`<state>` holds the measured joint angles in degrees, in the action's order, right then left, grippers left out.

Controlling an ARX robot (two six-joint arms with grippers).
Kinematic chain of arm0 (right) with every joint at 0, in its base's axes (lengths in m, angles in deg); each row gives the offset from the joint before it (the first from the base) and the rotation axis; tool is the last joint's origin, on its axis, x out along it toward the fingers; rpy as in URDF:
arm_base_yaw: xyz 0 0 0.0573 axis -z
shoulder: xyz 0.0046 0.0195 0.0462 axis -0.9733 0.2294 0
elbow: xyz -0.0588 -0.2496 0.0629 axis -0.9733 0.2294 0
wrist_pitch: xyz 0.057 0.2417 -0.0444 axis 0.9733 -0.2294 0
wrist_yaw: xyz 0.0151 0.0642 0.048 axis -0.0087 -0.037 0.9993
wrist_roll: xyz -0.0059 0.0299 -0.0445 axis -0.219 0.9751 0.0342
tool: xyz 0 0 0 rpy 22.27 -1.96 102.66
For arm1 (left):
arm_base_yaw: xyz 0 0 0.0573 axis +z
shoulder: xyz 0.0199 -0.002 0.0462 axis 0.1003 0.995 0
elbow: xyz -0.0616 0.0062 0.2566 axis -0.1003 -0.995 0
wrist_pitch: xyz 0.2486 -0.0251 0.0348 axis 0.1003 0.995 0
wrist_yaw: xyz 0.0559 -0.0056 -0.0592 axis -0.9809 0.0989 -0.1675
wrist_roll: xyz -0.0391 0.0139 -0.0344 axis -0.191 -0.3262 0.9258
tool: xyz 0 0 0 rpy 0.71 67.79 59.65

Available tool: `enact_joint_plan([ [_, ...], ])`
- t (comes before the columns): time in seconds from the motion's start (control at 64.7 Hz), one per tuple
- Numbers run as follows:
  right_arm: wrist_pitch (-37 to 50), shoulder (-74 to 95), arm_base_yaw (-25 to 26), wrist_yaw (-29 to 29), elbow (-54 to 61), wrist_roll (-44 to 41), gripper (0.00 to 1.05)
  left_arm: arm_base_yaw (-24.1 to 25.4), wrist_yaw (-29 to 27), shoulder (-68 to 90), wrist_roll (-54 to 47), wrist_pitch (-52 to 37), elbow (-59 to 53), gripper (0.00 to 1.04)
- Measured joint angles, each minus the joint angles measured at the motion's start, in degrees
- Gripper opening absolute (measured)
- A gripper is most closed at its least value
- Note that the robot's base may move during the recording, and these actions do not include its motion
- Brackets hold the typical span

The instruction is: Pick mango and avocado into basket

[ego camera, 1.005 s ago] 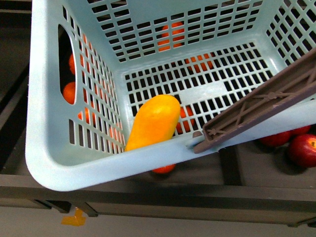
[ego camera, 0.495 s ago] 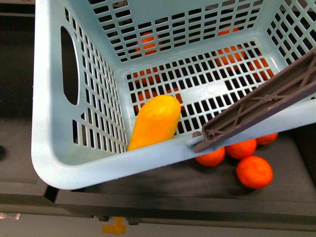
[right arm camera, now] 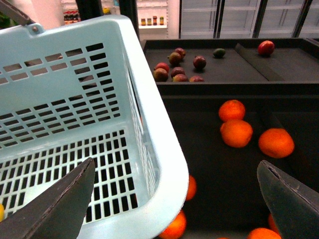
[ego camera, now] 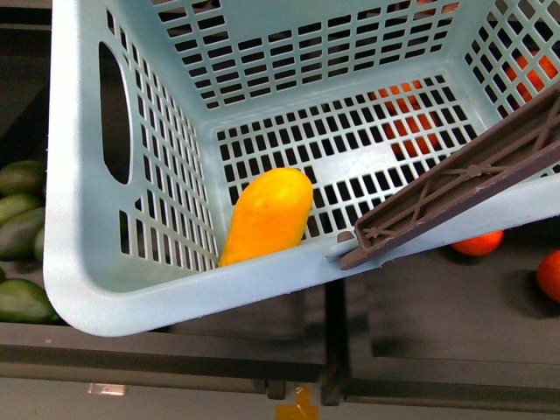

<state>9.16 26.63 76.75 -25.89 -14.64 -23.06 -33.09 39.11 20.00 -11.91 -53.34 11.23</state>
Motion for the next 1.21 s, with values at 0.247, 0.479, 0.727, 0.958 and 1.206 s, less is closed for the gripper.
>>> enact_joint_plan([
  [0.247, 0.0, 0.0, 0.0, 0.0, 0.0, 0.0, 0.96, 0.0, 0.2, 0.0, 0.2, 0.0, 0.0, 0.26],
  [0.479, 0.0, 0.0, 0.0, 0.0, 0.0, 0.0, 0.96, 0.0, 0.0, 0.0, 0.2, 0.0, 0.0, 0.26],
  [0.727, 0.0, 0.0, 0.0, -0.1, 0.0, 0.0, 0.96, 0.0, 0.1, 0.0, 0.1, 0.0, 0.0, 0.26],
  [0.958, 0.0, 0.0, 0.0, 0.3, 0.0, 0.0, 0.96, 0.9, -1.6, -0.3, -0.4, 0.0, 0.0, 0.26],
  [1.206, -16.9, 1.3, -2.1, -14.9, -5.8, 8.2, 0.96, 0.4, -0.5, -0.3, 0.2, 0.1, 0.0, 0.25],
])
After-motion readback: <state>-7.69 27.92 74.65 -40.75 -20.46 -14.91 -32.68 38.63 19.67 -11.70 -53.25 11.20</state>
